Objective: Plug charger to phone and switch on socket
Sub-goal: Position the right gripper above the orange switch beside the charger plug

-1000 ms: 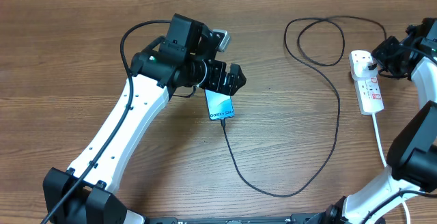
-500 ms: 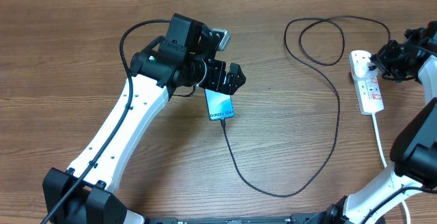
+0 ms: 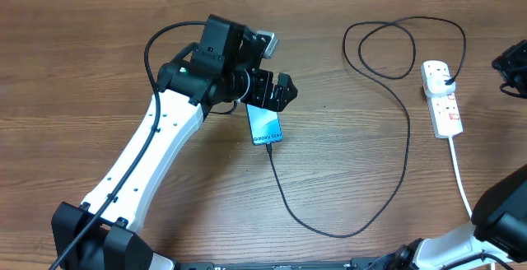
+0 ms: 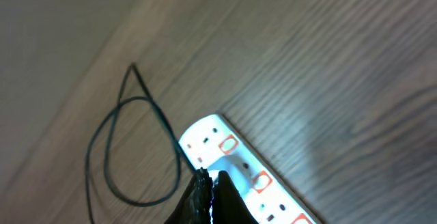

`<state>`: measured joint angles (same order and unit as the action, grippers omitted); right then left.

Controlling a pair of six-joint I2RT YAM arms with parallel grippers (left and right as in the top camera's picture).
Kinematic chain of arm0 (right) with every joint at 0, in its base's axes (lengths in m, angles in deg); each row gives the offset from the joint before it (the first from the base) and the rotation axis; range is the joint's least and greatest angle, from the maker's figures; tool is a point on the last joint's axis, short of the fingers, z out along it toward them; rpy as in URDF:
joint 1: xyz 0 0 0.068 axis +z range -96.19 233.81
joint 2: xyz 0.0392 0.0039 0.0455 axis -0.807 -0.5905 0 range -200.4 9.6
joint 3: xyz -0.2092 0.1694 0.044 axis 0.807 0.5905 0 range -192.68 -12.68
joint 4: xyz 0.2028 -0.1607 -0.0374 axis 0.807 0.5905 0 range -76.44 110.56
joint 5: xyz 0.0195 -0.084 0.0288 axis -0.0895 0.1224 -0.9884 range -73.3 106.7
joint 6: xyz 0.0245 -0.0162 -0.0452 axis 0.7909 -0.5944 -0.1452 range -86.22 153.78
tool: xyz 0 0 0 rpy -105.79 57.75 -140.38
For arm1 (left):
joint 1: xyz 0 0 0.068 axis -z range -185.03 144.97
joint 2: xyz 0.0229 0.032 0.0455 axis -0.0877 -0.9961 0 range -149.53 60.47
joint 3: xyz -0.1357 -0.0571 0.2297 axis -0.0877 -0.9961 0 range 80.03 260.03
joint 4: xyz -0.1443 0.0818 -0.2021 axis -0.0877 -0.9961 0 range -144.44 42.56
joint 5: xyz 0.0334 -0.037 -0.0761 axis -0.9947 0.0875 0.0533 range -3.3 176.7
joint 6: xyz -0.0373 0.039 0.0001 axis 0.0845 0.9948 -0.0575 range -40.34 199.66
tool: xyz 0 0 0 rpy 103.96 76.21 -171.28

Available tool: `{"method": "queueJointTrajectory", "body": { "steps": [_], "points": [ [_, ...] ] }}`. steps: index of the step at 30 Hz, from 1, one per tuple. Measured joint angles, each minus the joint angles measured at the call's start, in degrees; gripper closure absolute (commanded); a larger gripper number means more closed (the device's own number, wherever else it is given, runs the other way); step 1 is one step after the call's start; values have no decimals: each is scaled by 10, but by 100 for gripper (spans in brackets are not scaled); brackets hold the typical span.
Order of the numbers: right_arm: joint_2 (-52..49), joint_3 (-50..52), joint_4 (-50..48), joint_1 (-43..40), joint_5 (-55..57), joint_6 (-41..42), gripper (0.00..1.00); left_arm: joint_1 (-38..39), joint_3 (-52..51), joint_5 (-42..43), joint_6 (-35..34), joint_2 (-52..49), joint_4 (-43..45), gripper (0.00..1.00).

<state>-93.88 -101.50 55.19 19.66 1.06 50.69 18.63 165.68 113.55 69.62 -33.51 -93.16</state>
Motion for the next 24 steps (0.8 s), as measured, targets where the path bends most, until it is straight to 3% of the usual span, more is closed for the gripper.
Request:
{"method": "queueJointTrajectory", "body": {
  "steps": [24],
  "points": [
    [-151, 0, 46, 6, 8, -4, 96, 0, 0, -1, 0, 0, 12, 0]
  ]
}}
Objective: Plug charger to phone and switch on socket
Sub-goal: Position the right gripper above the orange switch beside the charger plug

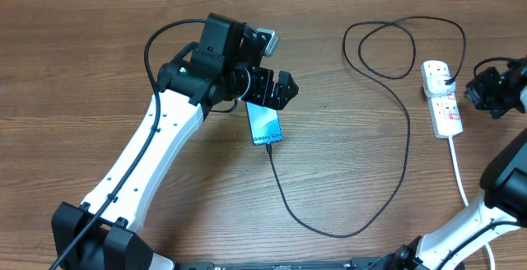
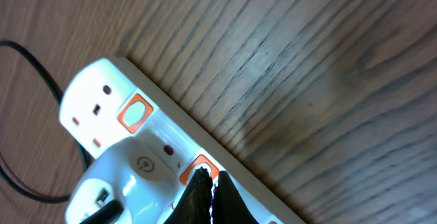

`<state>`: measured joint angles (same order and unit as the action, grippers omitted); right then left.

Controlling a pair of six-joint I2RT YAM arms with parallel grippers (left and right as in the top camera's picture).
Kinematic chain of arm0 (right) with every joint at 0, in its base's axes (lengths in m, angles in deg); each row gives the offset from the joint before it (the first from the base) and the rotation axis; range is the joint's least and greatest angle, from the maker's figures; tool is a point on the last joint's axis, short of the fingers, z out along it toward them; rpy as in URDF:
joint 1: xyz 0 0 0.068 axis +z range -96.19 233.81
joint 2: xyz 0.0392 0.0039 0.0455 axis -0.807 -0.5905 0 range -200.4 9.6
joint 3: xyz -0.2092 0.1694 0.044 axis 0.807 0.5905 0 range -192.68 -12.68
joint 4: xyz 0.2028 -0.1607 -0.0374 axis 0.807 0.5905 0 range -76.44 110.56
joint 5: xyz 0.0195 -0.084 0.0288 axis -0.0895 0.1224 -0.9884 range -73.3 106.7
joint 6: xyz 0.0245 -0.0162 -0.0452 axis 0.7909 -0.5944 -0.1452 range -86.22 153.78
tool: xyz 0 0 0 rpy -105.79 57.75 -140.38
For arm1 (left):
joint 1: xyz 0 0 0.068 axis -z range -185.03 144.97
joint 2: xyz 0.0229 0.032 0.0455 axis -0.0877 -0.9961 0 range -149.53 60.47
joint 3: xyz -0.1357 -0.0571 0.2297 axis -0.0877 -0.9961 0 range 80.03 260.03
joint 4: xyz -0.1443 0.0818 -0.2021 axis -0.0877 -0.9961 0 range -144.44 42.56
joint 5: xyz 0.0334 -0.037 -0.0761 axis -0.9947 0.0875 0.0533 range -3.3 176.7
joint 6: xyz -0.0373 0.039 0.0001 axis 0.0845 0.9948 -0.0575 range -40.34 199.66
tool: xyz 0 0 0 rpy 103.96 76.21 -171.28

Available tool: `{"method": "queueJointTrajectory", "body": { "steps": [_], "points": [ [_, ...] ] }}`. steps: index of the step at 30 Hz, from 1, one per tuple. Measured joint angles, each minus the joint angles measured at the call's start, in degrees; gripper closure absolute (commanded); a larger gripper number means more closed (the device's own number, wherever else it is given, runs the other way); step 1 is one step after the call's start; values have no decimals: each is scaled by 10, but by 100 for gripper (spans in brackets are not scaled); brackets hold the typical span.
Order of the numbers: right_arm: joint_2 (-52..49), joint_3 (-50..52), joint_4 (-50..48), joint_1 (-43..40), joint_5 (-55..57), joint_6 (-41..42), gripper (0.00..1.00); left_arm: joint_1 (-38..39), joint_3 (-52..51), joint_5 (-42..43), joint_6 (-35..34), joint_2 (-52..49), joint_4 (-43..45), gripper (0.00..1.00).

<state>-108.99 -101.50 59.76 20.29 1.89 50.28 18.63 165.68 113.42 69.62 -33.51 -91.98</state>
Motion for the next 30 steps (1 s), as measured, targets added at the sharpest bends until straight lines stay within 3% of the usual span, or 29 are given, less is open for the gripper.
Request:
{"method": "queueJointTrajectory", "body": {
  "steps": [30],
  "points": [
    [-10, 23, -18, 32, 5, 0, 96, 0, 0, 0, 0, 0, 0, 0]
  ]
}}
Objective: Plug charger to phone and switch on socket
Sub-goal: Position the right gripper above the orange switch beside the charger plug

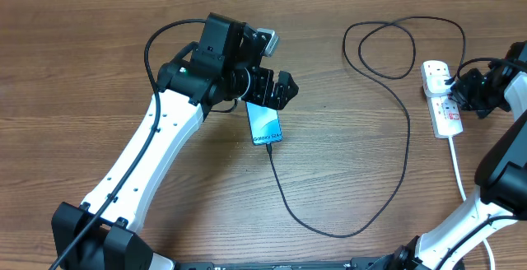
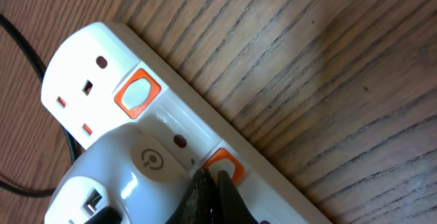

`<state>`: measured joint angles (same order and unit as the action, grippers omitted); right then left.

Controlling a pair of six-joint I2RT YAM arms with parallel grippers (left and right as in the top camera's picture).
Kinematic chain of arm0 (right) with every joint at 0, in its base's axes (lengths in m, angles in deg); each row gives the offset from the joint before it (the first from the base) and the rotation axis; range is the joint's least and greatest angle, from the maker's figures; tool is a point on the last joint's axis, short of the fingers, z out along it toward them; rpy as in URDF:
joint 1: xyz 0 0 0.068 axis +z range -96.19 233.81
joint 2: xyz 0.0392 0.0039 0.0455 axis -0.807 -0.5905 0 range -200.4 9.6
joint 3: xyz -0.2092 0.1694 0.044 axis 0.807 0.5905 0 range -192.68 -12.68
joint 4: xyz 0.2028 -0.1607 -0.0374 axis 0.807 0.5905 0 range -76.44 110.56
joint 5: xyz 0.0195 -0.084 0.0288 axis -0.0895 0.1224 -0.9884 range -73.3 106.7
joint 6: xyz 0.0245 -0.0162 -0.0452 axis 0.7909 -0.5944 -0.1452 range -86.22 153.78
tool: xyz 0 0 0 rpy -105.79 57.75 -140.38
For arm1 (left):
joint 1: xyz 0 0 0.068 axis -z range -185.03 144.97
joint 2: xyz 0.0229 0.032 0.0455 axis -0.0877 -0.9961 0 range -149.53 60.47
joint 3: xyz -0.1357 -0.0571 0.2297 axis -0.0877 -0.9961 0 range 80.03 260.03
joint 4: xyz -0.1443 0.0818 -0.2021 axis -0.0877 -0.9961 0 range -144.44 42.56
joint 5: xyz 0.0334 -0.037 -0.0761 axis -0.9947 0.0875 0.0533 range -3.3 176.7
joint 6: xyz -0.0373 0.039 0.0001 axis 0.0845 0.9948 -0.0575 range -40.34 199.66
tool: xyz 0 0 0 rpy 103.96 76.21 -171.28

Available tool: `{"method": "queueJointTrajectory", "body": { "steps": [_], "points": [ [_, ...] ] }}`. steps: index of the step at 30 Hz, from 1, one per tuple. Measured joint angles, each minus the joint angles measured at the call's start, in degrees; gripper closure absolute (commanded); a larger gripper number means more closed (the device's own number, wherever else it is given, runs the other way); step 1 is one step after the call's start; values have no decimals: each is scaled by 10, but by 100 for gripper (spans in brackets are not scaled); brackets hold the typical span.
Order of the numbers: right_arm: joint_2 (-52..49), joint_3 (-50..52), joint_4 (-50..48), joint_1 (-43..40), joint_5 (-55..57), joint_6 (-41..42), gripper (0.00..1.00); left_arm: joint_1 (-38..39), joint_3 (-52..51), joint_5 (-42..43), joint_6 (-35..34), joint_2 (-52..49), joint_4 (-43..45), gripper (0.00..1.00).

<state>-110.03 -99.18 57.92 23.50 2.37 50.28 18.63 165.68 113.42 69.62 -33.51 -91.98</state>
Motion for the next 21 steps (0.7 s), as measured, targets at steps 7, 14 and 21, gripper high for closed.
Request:
{"method": "queueJointTrajectory", "body": {
  "steps": [7, 14, 21],
  "points": [
    [9, 22, -15, 0, -9, 0, 96, 0, 0, 0, 0, 0, 0, 0],
    [14, 30, -20, 5, 0, 0, 96, 0, 0, 0, 0, 0, -6, 0],
    [14, 14, 63, 21, -30, -1, 96, 0, 0, 0, 0, 0, -6, 0]
  ]
}}
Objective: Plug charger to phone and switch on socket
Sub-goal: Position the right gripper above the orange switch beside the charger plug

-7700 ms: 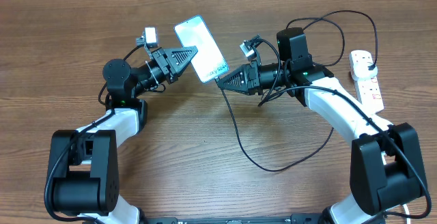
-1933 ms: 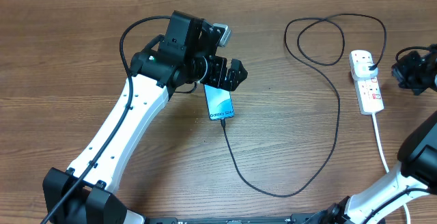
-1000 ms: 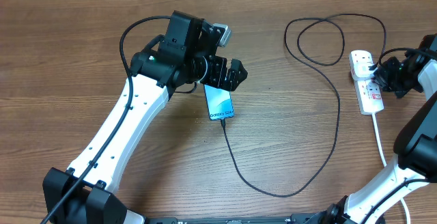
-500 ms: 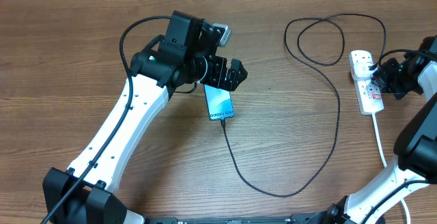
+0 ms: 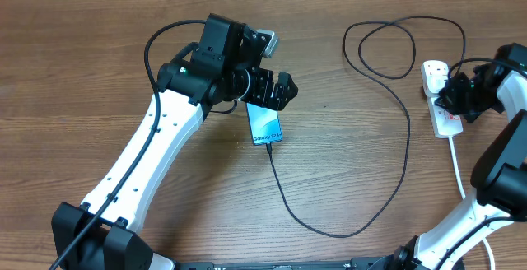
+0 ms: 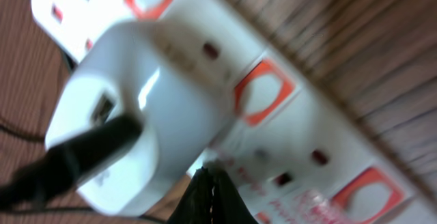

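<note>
The phone [image 5: 265, 127] lies screen-up on the table, a black charger cable [image 5: 284, 196] running from its lower end. My left gripper [image 5: 284, 89] hovers open over the phone's top end. The cable loops round to the white charger plug [image 6: 133, 108] in the white power strip [image 5: 443, 109]. My right gripper [image 5: 454, 97] is over the strip, shut and holding nothing. In the blurred wrist view its gripper tips [image 6: 209, 183] sit low against the strip's face beside the plug, just below an orange switch [image 6: 263, 91].
The cable forms a wide loop [image 5: 403, 44] at the back of the table, left of the strip. The strip's own white lead [image 5: 461, 179] runs toward the front right. The left arm [image 5: 148, 155] stretches diagonally across the left half.
My right gripper has moved left and closer onto the strip. Its shut tips were on the orange switch by the plug; now they lie just past it, beside the plug. The left arm is unchanged.
My right gripper, shut, was at the table's right edge, away from the strip. It then stood beside the strip, then with its tips at the orange switch next to the plug, and now lies across the strip. The left gripper stayed over the plugged-in phone throughout.
</note>
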`<state>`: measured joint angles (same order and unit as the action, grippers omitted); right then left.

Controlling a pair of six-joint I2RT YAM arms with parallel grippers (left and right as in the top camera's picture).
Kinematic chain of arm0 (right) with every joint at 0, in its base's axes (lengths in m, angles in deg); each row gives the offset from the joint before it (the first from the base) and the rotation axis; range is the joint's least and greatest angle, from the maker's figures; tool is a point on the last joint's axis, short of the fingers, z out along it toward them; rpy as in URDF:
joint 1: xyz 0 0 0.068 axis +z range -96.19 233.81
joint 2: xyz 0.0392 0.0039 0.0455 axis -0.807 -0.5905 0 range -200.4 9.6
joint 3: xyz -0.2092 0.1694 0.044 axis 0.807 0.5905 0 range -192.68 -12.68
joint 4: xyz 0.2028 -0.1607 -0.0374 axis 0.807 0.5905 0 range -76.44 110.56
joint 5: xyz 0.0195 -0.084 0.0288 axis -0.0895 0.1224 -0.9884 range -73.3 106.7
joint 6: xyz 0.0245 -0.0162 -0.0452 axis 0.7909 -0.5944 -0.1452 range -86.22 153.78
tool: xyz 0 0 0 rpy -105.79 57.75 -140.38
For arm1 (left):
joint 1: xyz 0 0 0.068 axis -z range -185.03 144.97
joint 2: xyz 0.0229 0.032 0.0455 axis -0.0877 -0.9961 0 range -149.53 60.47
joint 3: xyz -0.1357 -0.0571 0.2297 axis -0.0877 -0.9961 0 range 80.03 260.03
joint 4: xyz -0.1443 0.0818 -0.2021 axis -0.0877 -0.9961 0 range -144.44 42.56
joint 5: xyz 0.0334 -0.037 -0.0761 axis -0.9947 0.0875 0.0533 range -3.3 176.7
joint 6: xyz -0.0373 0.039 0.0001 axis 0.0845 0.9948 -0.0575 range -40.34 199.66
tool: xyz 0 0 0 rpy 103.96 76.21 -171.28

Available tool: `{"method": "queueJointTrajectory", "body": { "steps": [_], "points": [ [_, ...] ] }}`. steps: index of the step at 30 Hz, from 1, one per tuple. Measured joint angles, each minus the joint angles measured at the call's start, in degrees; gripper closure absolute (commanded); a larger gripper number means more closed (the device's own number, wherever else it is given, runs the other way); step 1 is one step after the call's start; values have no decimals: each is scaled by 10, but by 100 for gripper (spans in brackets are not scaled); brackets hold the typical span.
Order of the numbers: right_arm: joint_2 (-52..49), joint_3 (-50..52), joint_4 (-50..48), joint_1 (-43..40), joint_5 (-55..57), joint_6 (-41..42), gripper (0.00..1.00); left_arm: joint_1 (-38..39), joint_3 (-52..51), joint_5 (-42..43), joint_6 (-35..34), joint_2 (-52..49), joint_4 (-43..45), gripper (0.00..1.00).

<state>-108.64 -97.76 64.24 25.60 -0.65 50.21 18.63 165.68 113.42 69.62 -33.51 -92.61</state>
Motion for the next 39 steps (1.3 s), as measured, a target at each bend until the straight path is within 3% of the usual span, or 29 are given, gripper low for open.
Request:
{"method": "queueJointTrajectory", "body": {
  "steps": [13, 39],
  "points": [
    [27, -31, -21, -30, 74, 16, 96, 0, 0, 0, 0, 0, 0, 0],
    [-7, -31, -48, -17, 73, 16, 96, 0, 0, 0, 0, 0, 0, 0]
  ]
}}
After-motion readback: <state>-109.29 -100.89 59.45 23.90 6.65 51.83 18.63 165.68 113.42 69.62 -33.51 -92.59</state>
